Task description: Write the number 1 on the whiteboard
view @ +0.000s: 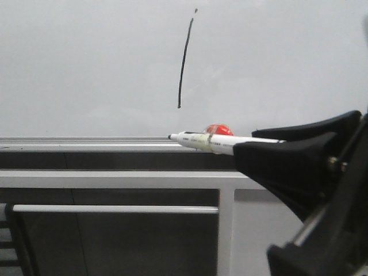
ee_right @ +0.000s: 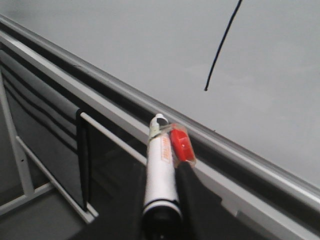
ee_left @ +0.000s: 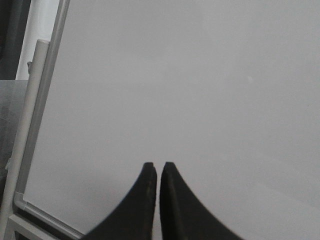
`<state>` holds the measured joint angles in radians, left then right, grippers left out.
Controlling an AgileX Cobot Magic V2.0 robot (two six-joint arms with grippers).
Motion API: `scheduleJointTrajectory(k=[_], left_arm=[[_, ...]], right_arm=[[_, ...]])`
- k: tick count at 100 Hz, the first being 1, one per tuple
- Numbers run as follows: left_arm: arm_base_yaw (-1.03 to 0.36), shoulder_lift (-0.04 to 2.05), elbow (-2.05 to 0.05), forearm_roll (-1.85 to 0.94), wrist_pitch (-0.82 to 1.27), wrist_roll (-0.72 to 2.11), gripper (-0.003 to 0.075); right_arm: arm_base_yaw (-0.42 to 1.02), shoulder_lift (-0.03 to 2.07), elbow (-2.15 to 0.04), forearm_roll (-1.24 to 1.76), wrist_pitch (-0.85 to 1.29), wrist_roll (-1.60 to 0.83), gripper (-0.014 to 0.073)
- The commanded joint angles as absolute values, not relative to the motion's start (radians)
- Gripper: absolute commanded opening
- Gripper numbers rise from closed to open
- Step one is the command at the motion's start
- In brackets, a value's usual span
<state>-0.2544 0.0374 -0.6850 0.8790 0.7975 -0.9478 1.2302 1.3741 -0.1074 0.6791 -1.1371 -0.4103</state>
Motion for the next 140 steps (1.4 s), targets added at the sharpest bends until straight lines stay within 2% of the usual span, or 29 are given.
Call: scheduleJointTrajectory(k=[1,19,77,90,125,140], left_arm=[[-0.252,0.056,-0.71,0.914,0.741,-0.957,-0.0018],[-0.252,0.056,-0.71,0.914,0.741,-0.957,-0.0018],[-0.252,0.056,-0.71,0.912,0.738,-0.957,-0.0018],[-0.252,0.056,-0.71,0.769,0.728,-0.955,-0.0018],[-0.252,0.058,-0.531,0.409,0.428,-0.907,-0.0018],[-0.252,0.058,-0.432,0.269,0.269,-0.744,-0.0018]], right_arm=[[1.295,1.328,-0.098,0.734,-1.326,-0.411,-0.005],[1.346,1.316,-0.082,0.738,-1.326,-0.411,-0.005],[1.35,1.316,-0.082,0.721,-1.323,-0.348,-0.0051],[1.35,1.316,-0.082,0.705,-1.323,-0.34,-0.005],[1.35,1.316,-0.084,0.641,-1.304,-0.259,-0.005],[1.35,1.316,-0.095,0.599,-1.206,-0.2,-0.005]])
